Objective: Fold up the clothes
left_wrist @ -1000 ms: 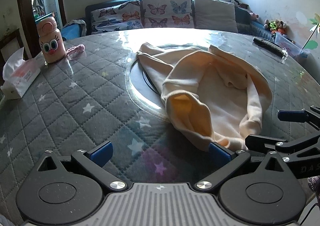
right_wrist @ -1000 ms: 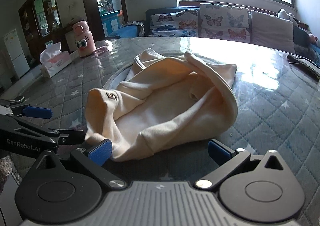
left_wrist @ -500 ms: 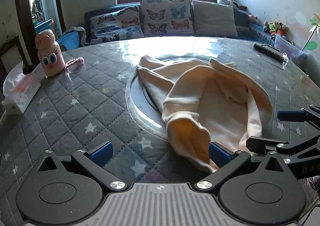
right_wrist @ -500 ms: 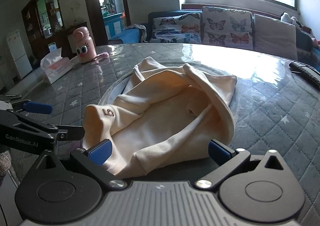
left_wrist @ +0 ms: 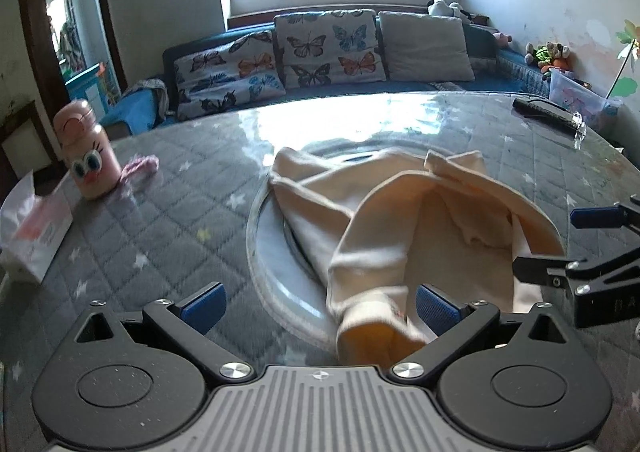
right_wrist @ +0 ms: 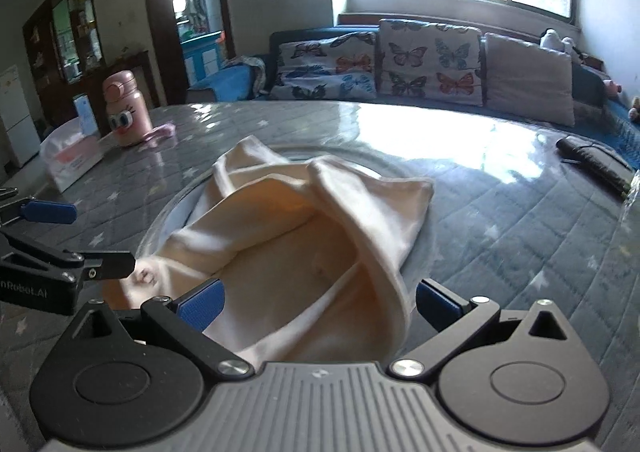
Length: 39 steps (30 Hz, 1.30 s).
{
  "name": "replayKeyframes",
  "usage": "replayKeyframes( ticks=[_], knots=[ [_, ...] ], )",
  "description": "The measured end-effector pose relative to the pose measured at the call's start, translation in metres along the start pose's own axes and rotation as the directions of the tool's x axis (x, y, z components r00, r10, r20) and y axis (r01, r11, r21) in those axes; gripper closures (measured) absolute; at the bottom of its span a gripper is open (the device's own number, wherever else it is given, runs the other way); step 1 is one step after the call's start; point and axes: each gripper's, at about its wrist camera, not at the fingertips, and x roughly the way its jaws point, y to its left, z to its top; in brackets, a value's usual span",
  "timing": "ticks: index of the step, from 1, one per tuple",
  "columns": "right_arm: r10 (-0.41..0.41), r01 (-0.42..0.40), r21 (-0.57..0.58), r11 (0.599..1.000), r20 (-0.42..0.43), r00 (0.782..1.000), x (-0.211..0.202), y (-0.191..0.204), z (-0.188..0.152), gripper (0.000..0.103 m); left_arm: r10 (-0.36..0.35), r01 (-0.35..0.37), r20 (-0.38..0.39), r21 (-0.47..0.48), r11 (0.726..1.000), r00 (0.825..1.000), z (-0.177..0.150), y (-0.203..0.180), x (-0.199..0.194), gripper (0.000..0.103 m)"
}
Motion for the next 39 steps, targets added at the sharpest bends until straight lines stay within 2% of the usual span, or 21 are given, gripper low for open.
replayKeyframes(
  ticks=[2, 4, 7, 9, 10, 11, 13, 15, 17, 18, 20, 23, 32, 36, 39],
  knots=[
    [-0.022, 0.023, 0.000, 1.000, 0.016, 1.000, 0.004, -0.005, 0.008, 0.011, 0.003, -0.003, 0.000, 0.013, 1.000, 1.000, 0.006, -0.003, 0.009, 0.011],
    [-0.045, 0.044, 0.008, 0.999, 0.019, 0.999, 0.011, -0.011, 0.016, 0.014, 0.001, -0.001, -0.001, 0.023, 1.000, 1.000, 0.012, -0.005, 0.018, 0.015],
    [-0.044, 0.044, 0.008, 0.999, 0.013, 0.999, 0.023, -0.018, 0.026, 0.024, -0.011, 0.011, -0.001, 0.048, 0.999, 1.000, 0.018, -0.011, 0.027, 0.019],
    [-0.042, 0.042, -0.001, 0.999, 0.009, 0.999, 0.031, -0.019, 0.031, 0.029, -0.017, 0.017, -0.004, 0.071, 0.997, 1.000, 0.022, -0.017, 0.034, 0.019],
    [-0.038, 0.038, -0.007, 0.999, 0.003, 0.999, 0.036, -0.019, 0.034, 0.037, -0.019, 0.020, -0.007, 0.083, 0.996, 1.000, 0.023, -0.020, 0.038, 0.019],
    [-0.033, 0.033, -0.012, 0.999, -0.002, 0.999, 0.041, -0.019, 0.035, 0.041, -0.022, 0.022, -0.009, 0.095, 0.995, 1.000, 0.025, -0.023, 0.041, 0.019],
    [-0.022, 0.022, -0.013, 1.000, -0.013, 1.000, 0.048, -0.020, 0.037, 0.043, -0.024, 0.026, -0.014, 0.122, 0.992, 1.000, 0.029, -0.029, 0.048, 0.019],
    [-0.014, 0.014, -0.013, 1.000, -0.019, 1.000, 0.054, -0.022, 0.038, 0.053, -0.026, 0.028, -0.017, 0.149, 0.988, 1.000, 0.032, -0.035, 0.053, 0.019],
    [-0.001, 0.001, -0.004, 1.000, -0.029, 1.000, 0.057, -0.026, 0.037, 0.068, -0.027, 0.030, -0.017, 0.175, 0.984, 0.999, 0.034, -0.040, 0.058, 0.018],
    [0.003, -0.003, 0.004, 1.000, -0.030, 1.000, 0.058, -0.028, 0.036, 0.070, -0.030, 0.032, -0.016, 0.181, 0.983, 0.999, 0.036, -0.042, 0.059, 0.018],
    [0.004, -0.004, 0.023, 1.000, -0.025, 1.000, 0.057, -0.034, 0.034, 0.084, -0.035, 0.037, -0.015, 0.190, 0.981, 0.999, 0.038, -0.046, 0.062, 0.018],
    [-0.006, 0.007, 0.055, 0.998, -0.012, 1.000, 0.054, -0.044, 0.031, 0.091, -0.049, 0.052, -0.019, 0.202, 0.978, 0.999, 0.040, -0.051, 0.065, 0.018],
    [-0.076, 0.080, 0.151, 0.985, -0.029, 0.997, 0.055, -0.076, 0.018, 0.091, -0.126, 0.127, -0.020, 0.276, 0.953, 0.992, 0.034, -0.076, 0.068, 0.022],
    [-0.065, 0.069, 0.158, 0.985, -0.027, 0.998, 0.055, -0.082, 0.013, 0.081, -0.117, 0.114, -0.008, 0.309, 0.944, 0.993, 0.035, -0.085, 0.074, 0.023],
    [-0.055, 0.056, 0.145, 0.988, -0.014, 0.998, 0.054, -0.082, 0.014, 0.063, -0.091, 0.080, 0.015, 0.342, 0.936, 0.996, 0.038, -0.092, 0.079, 0.022]
  ],
)
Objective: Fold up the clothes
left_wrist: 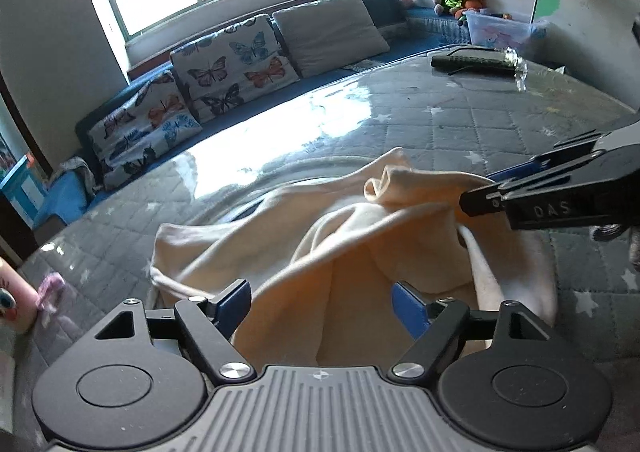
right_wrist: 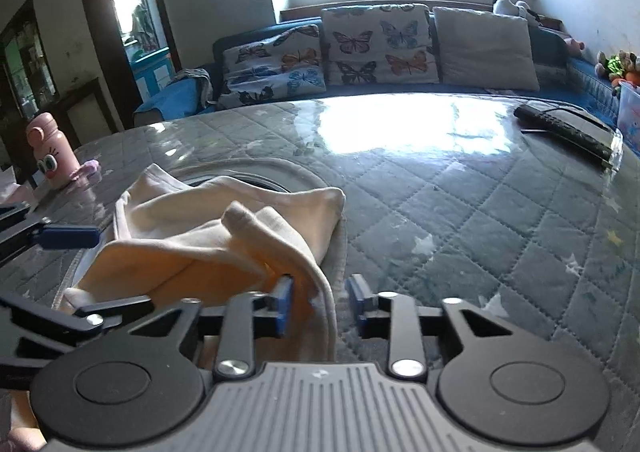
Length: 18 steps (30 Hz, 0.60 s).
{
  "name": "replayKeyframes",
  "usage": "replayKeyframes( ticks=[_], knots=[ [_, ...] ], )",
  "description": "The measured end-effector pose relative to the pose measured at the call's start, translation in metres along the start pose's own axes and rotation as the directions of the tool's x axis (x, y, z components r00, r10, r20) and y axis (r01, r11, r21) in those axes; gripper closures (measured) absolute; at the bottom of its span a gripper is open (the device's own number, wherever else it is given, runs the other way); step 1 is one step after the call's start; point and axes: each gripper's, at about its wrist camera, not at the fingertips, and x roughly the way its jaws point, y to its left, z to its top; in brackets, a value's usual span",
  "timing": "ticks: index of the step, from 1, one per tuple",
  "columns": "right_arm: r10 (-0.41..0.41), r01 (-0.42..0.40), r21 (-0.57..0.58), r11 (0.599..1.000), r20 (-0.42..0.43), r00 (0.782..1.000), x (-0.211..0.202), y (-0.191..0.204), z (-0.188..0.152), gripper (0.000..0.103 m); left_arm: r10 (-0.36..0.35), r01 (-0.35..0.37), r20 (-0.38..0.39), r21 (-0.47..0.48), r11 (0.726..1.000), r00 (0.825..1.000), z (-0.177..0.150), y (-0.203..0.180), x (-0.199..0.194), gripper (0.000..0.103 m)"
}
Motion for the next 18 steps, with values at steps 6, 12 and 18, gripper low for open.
replayKeyframes(
  ticks=[6, 12, 18],
  knots=[
    [0.016, -0.016, -0.046, 0.999, 0.010, 1.000, 0.005, 0.004, 0.008, 0.051, 0.044, -0.046, 0.035, 0.060, 0.997, 0.998, 0.010, -0.005, 0.005, 0.020],
    [0.002, -0.003, -0.083, 0.997, -0.007, 1.000, 0.017, 0.006, 0.014, 0.058, 0.042, -0.047, 0.053, 0.104, 0.993, 0.998, 0.014, -0.009, 0.010, 0.020],
    [-0.084, 0.084, -0.021, 0.996, 0.005, 0.996, 0.012, -0.009, 0.010, 0.061, 0.022, -0.035, 0.063, 0.209, 0.977, 0.998, 0.009, -0.025, 0.017, 0.020]
  ],
)
